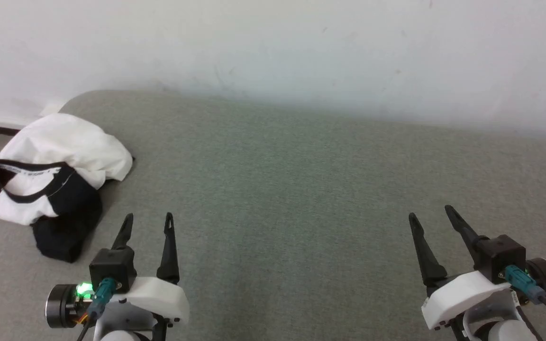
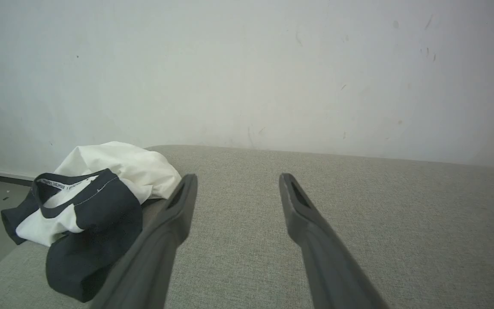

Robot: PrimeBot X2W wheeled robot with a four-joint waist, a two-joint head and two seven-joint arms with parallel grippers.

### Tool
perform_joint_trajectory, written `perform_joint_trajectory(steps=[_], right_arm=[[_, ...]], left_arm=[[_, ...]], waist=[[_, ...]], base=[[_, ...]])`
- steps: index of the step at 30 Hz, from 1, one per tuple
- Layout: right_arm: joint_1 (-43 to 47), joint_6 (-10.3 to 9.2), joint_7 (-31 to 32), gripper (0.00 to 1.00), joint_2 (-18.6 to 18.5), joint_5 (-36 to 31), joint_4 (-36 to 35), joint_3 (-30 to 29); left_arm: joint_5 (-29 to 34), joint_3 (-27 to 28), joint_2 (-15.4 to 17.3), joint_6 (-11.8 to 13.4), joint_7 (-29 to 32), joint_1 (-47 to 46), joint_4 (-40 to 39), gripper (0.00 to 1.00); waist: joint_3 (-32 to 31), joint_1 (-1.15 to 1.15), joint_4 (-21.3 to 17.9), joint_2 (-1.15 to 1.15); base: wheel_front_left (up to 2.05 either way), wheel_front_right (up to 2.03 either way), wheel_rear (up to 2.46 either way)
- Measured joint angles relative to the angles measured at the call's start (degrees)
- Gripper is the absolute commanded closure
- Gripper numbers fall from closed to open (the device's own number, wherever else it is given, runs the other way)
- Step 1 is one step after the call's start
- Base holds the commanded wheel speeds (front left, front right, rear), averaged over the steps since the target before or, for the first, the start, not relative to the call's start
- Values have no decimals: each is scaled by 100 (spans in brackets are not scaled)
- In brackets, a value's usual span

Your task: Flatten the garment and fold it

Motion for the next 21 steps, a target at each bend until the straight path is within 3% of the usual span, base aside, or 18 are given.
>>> perform_joint_trajectory(steps=[21], right_arm=[[-23, 0, -169, 0, 1, 120, 87, 190]], left_arm=[[-113, -113, 112, 285, -194, 119, -43, 0]], waist=[[-52, 0, 742, 0]], base=[[-5, -5, -5]])
